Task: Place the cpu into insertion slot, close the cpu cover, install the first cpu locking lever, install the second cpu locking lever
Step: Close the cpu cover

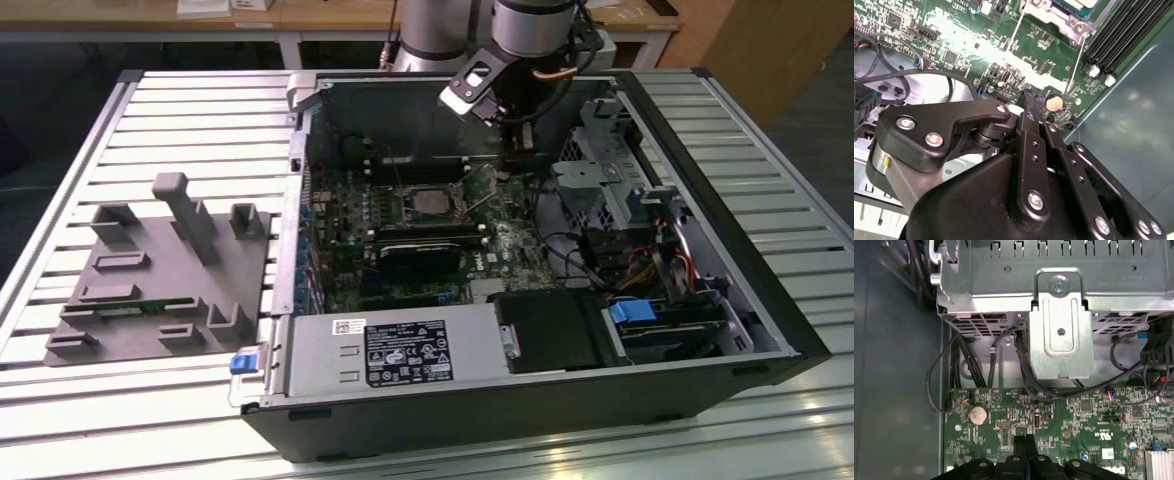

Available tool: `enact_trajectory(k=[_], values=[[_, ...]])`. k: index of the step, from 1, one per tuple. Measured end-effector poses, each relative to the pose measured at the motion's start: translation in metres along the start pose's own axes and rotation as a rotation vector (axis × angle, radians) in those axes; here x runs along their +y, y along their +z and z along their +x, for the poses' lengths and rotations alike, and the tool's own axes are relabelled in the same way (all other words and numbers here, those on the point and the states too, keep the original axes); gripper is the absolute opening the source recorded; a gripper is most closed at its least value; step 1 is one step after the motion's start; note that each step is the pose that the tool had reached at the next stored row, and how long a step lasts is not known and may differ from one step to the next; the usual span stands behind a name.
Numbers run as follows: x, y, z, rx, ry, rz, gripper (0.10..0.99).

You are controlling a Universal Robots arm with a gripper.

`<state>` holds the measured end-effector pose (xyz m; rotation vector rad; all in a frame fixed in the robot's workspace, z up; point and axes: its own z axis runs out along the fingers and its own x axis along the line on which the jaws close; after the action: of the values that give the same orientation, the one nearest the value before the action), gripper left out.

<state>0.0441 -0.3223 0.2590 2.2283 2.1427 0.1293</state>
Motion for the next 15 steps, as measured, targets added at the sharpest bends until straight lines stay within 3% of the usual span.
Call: enact_trajectory(k=[5,15], values=[[0.0040,0.0028,0.0001,-0.0003,0.002,0.002,0.102],[0.0044,0.0135,-0.0002,-0.0011,0.009,0.003,0.102]])
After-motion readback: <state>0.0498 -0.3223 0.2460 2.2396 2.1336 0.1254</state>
